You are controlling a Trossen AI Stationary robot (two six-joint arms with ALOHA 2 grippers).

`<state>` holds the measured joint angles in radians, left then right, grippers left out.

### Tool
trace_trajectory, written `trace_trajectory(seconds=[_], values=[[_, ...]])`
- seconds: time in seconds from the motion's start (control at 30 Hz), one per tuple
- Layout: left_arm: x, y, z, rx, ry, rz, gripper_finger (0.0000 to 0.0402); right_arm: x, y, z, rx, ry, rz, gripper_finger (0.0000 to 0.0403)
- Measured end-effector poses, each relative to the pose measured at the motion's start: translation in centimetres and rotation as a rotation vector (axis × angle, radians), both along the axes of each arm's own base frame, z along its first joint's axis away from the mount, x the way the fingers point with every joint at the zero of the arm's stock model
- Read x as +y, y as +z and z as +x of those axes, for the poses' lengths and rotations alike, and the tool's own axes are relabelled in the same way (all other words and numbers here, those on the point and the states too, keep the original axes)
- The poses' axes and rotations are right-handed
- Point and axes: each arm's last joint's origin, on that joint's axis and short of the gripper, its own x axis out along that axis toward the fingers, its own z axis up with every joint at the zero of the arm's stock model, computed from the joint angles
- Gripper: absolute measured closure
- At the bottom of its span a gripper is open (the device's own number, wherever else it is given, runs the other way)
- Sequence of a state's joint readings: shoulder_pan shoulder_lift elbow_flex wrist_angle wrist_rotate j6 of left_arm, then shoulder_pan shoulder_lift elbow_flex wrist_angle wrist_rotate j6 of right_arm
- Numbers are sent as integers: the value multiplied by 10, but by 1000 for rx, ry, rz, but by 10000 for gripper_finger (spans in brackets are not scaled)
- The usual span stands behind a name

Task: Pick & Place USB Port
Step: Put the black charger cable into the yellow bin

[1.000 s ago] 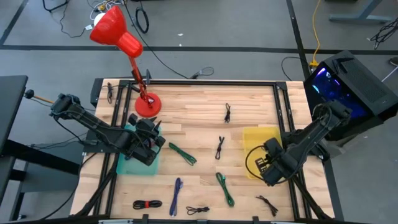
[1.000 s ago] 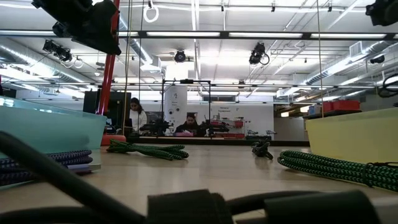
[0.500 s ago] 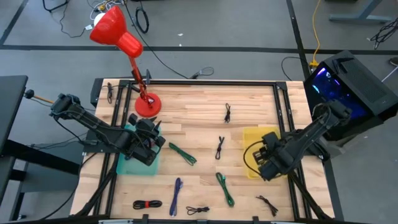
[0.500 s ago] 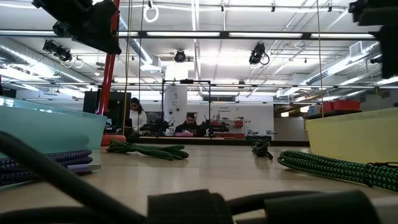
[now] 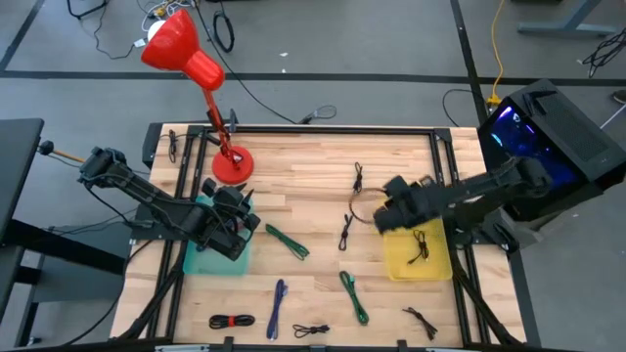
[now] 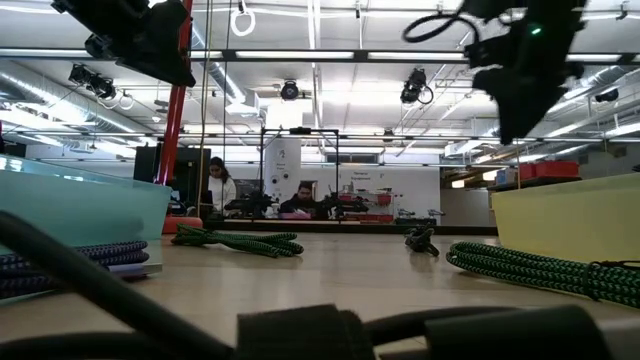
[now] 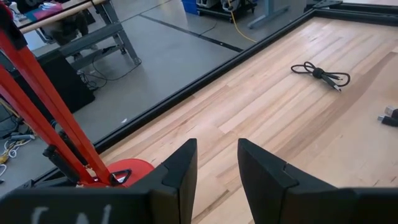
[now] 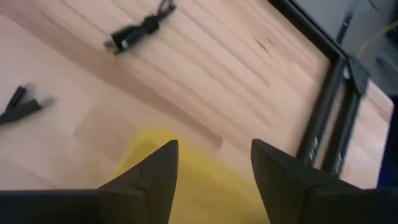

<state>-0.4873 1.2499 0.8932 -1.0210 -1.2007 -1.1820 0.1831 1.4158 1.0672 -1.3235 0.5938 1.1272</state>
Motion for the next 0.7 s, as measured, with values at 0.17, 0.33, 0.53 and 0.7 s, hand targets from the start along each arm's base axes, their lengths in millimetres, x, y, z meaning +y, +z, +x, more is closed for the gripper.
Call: trace_trajectory(seconds=[0.17,0.33,0.53,0.7], values=[[0,0,0,-2,1,-1,280,-37,0,24,-70,94,49,194],[0,0,0,-1,1,-2,280,-69,3,39,-190,166,105,194],[0,0,0,0,0,-2,280,-96,-9,32,-184,103,132,194],[0,0,0,2,-1,-1,280,-116,-47,26,-332,123,254,186]])
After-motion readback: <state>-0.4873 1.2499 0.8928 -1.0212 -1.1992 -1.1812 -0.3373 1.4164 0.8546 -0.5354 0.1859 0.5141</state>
